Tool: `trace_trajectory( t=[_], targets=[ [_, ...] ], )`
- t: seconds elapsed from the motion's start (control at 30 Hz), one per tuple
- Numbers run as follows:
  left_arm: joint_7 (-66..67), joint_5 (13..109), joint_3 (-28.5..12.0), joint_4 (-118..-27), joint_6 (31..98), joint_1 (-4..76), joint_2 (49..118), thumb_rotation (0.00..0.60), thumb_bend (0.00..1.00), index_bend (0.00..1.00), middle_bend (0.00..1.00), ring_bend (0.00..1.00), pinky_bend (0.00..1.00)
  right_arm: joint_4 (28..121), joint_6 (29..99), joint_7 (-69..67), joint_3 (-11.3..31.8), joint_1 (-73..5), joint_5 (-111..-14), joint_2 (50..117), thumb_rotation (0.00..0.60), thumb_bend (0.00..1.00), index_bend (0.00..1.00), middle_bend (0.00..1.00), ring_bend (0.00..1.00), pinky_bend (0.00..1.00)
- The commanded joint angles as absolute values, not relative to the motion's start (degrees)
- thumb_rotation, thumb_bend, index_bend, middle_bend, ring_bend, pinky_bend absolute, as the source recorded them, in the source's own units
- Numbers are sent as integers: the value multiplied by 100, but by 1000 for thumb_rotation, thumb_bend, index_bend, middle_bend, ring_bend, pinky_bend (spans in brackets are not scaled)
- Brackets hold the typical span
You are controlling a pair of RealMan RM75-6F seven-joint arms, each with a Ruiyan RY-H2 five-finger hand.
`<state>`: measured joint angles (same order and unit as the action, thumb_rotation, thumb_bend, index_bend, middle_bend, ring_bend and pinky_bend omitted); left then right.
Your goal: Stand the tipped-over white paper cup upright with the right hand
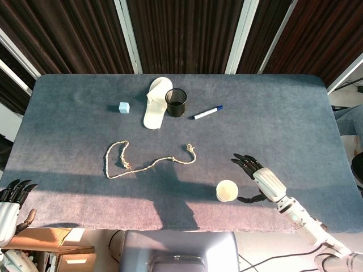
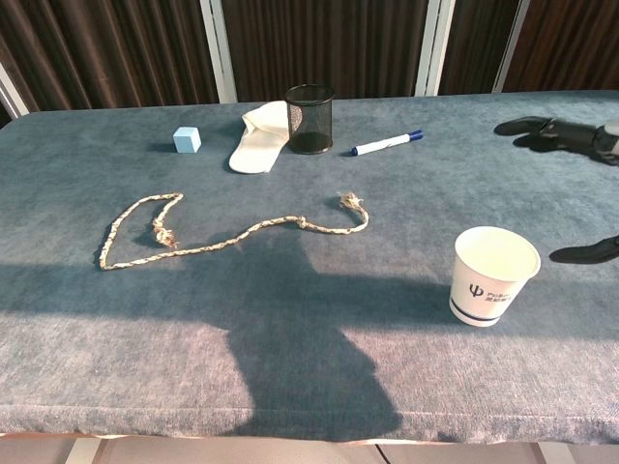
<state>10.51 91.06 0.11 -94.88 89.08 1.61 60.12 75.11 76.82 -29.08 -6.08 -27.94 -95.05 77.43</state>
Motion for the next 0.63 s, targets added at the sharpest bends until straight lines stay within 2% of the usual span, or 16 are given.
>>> trace_trajectory(
  t=[0.03,0.13,0.23,0.63],
  targets=[
    [1057,9107,14,-9494,8904,162,6011,600,343,244,174,128,292,9342,8531,424,-125,-1992,-8590,7117,600,302,3,0,0,45],
    [1073,9114,17,-9499,8903,163,6012,600,343,244,175,128,292,9752,8797,1564,-56,-1747,-8349,7115,600,302,13,0,0,63],
    [1077,9116,21,-9504,8902,162,6012,600,342,244,176,128,292,9948,8867,2110,-12,-1636,-8222,7149,600,302,18,0,0,68],
    [1065,9111,18,-9510,8934,145,5998,600,343,244,177,128,292,10135,8347,2304,61,-1593,-8018,7092,600,302,30,0,0,71]
  ],
)
